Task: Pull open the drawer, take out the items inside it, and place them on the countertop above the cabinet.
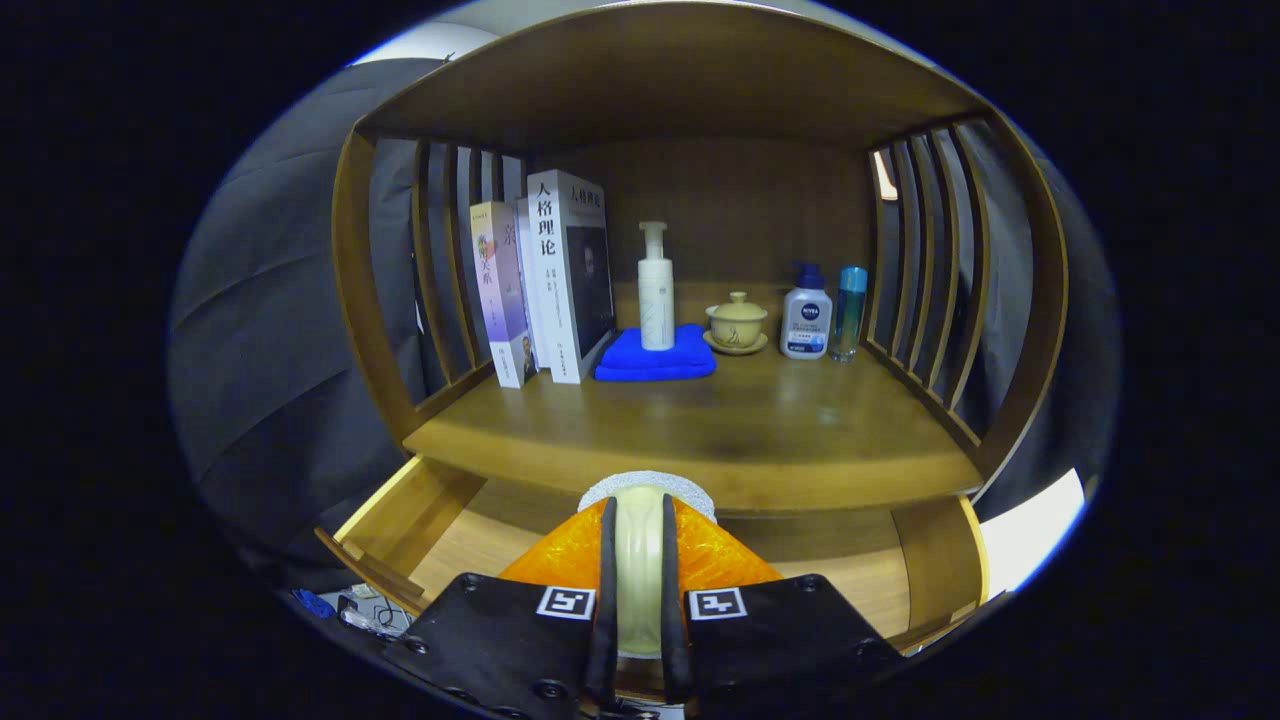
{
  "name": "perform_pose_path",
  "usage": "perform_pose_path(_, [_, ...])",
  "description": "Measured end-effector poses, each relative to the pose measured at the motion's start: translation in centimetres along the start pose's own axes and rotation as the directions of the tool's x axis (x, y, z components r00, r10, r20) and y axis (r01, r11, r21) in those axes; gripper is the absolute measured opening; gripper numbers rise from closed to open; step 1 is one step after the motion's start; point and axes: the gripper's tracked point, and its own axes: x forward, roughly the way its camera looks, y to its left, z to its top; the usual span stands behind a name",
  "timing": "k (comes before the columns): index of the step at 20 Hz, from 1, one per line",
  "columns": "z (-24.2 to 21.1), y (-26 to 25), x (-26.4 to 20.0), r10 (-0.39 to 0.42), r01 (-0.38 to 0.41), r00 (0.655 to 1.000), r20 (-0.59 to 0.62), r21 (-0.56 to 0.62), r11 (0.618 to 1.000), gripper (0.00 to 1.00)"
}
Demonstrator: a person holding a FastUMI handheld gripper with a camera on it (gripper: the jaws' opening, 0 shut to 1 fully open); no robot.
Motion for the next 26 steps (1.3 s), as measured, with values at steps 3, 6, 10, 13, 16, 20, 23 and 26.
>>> perform_pose_path(3, [3.1, 0.2, 0.3, 0.007, -0.007, 0.999, 0.038, 0.010, 1.000, 0.20])
perform_pose_path(6, [6.0, -0.4, 1.2, -0.021, 0.021, 0.998, 0.064, 0.001, 1.000, 0.20])
perform_pose_path(10, [8.1, -0.7, 3.4, -0.038, 0.036, 0.997, 0.067, 0.037, 0.999, 0.20])
perform_pose_path(13, [8.6, -2.2, 5.2, -0.081, 0.079, 0.996, 0.044, 0.035, 0.996, 0.20])
perform_pose_path(16, [7.5, -2.9, 7.5, -0.098, 0.098, 0.995, -0.007, 0.054, 0.994, 0.20])
perform_pose_path(20, [6.7, -4.4, 10.0, -0.130, 0.131, 0.991, -0.027, 0.069, 0.989, 0.20])
perform_pose_path(23, [6.8, -5.0, 11.2, -0.138, 0.140, 0.990, -0.025, 0.084, 0.987, 0.20])
perform_pose_path(26, [6.2, -5.0, 12.0, -0.136, 0.137, 0.990, -0.031, 0.059, 0.989, 0.27])
